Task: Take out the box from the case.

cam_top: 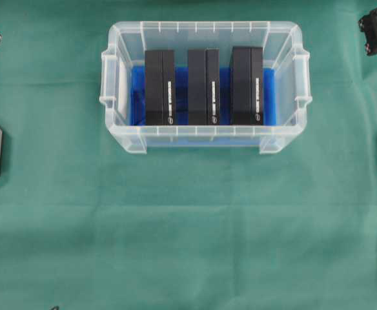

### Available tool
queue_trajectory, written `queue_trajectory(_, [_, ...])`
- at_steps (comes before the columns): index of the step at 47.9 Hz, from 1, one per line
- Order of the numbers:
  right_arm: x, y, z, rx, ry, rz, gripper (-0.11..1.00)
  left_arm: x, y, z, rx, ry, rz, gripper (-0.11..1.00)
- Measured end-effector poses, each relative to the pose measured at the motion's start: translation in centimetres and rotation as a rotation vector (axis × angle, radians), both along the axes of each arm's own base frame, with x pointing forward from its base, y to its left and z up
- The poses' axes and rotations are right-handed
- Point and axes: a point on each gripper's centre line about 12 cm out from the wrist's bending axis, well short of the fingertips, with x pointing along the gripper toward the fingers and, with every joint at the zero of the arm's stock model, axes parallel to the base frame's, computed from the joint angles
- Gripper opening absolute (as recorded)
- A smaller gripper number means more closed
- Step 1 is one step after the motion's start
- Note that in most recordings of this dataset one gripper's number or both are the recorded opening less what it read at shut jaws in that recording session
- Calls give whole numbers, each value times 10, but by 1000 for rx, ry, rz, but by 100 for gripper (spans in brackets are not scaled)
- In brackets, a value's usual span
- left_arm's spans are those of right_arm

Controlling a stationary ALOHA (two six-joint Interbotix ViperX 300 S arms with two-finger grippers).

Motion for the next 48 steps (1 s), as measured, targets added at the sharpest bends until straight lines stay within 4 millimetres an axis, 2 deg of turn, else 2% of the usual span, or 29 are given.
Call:
queue_trajectory(18, [0,0,0,-4,-8,1,1,2,1,2,15,-42,-6,2])
queue_trajectory(20, [0,0,-1,-4,-8,1,3,2,1,3,15,-45,-4,4])
queue_trajectory(23, [0,0,-2,-4,-9,0,14,2,0,3,11,-50,11,8])
queue_trajectory(27, [0,0,-4,-1,-3,0,36,1,0,3,8,-56,35,21])
queue_trajectory(29, [-1,0,-5,-4,3,-1,51,1,0,2,6,-58,40,30])
queue_trajectory(34, [-3,-1,-9,-9,18,-3,81,0,0,0,7,-72,59,60])
queue_trajectory(37, [-3,-2,-11,-12,28,-3,92,-1,0,-1,6,-76,63,78])
queue_trajectory(41, [-3,-2,-13,-15,36,-4,94,0,-1,-2,7,-78,61,94])
queue_trajectory(48, [-4,-3,-12,-25,36,-24,93,0,0,-2,9,-88,68,94])
